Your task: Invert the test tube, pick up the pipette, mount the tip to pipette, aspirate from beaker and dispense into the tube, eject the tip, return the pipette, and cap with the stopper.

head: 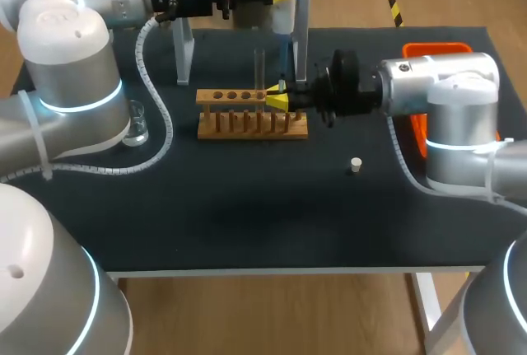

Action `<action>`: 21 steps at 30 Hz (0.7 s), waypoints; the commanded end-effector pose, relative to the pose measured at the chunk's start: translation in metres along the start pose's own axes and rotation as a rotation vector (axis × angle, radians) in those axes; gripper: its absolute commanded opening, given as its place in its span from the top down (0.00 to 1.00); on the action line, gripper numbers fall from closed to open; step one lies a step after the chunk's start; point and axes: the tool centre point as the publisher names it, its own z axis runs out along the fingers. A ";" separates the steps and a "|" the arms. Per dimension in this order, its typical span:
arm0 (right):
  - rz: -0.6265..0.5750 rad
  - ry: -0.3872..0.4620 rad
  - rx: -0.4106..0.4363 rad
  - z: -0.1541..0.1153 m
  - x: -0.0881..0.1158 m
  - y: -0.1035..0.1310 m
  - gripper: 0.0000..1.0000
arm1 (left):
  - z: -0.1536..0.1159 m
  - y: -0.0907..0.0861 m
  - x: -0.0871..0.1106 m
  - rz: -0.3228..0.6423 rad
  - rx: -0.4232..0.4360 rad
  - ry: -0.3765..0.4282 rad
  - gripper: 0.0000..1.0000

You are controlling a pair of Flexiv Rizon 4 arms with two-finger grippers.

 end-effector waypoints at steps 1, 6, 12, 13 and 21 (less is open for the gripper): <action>0.000 0.000 0.000 -0.002 0.002 0.001 1.00 | 0.001 0.000 0.000 0.001 0.003 -0.002 1.00; -0.002 0.000 -0.002 -0.002 0.003 0.002 1.00 | 0.001 0.000 0.000 0.001 0.003 -0.002 1.00; -0.007 0.001 -0.004 -0.004 0.002 0.006 1.00 | 0.001 0.000 0.000 0.001 0.003 -0.002 1.00; -0.007 0.000 -0.005 -0.004 0.002 0.007 1.00 | 0.001 0.000 0.000 0.001 0.003 -0.002 1.00; 0.000 0.005 -0.007 -0.006 0.003 0.009 1.00 | 0.001 0.000 0.000 0.001 0.003 -0.002 1.00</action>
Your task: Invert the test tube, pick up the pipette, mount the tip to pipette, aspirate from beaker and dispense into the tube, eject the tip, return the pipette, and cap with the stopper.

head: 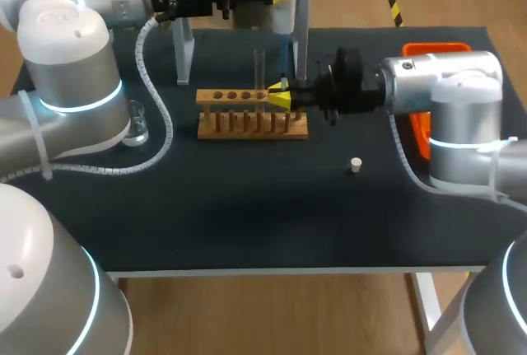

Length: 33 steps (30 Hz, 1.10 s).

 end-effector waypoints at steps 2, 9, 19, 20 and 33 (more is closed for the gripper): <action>0.002 0.003 0.004 -0.003 0.002 0.002 1.00 | 0.001 0.000 0.000 0.001 0.003 -0.002 1.00; 0.001 0.008 0.006 -0.003 0.004 0.004 1.00 | 0.001 0.000 0.000 0.001 0.003 -0.002 1.00; -0.001 0.012 0.010 0.000 0.003 0.007 1.00 | 0.001 0.000 0.000 0.001 0.003 -0.002 1.00; -0.001 0.012 0.011 0.000 0.003 0.007 1.00 | 0.001 0.000 0.000 0.001 0.003 -0.002 1.00; 0.008 0.015 0.022 0.003 0.002 0.005 1.00 | 0.001 0.000 0.000 0.001 0.003 -0.002 1.00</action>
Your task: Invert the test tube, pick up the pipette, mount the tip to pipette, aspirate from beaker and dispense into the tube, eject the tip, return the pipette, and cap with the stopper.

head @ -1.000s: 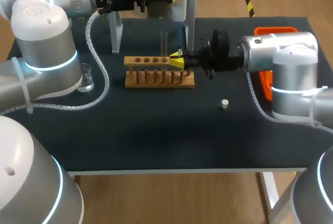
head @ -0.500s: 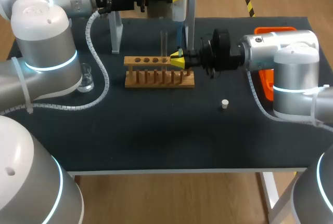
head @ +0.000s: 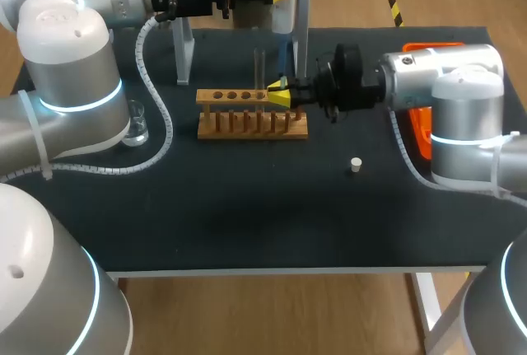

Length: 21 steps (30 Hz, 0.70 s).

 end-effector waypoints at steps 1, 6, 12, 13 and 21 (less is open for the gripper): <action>0.003 -0.002 0.004 0.001 0.000 -0.001 1.00 | 0.001 0.001 0.000 0.001 0.003 -0.002 1.00; 0.005 -0.004 0.005 0.001 -0.001 -0.001 1.00 | 0.001 0.001 0.000 0.001 0.003 -0.002 1.00; 0.005 -0.008 0.004 0.001 -0.003 0.000 1.00 | 0.001 0.001 0.000 0.001 0.003 -0.002 1.00; 0.005 -0.008 0.003 0.001 -0.003 0.000 1.00 | 0.001 0.001 0.000 0.001 0.003 -0.002 1.00; 0.004 -0.012 -0.001 0.001 -0.004 0.002 1.00 | 0.001 0.001 0.000 0.001 0.003 -0.002 1.00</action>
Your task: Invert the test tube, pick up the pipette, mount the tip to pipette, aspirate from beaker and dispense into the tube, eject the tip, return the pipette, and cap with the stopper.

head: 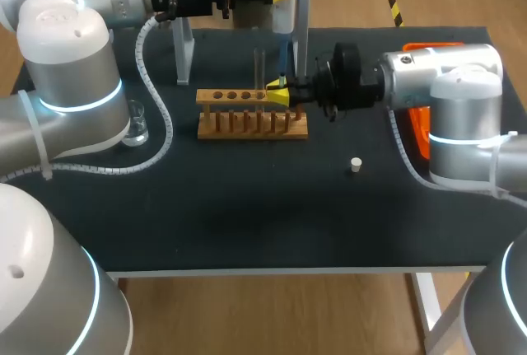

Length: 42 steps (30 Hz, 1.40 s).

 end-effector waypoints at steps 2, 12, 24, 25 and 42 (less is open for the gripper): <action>-0.001 -0.004 0.000 0.000 -0.001 0.002 1.00 | 0.001 0.001 0.000 0.001 0.003 -0.002 1.00; 0.001 -0.014 0.001 -0.002 -0.003 0.002 1.00 | 0.001 0.001 0.000 0.001 0.003 -0.002 1.00; -0.006 -0.012 -0.004 -0.002 -0.003 0.007 1.00 | 0.001 0.001 0.000 0.001 0.003 -0.002 1.00; -0.006 -0.012 -0.005 -0.002 -0.003 0.008 1.00 | 0.001 0.001 0.000 0.001 0.003 -0.002 1.00; 0.000 -0.016 -0.032 0.000 -0.005 0.023 1.00 | 0.001 0.001 0.000 0.001 0.003 -0.002 1.00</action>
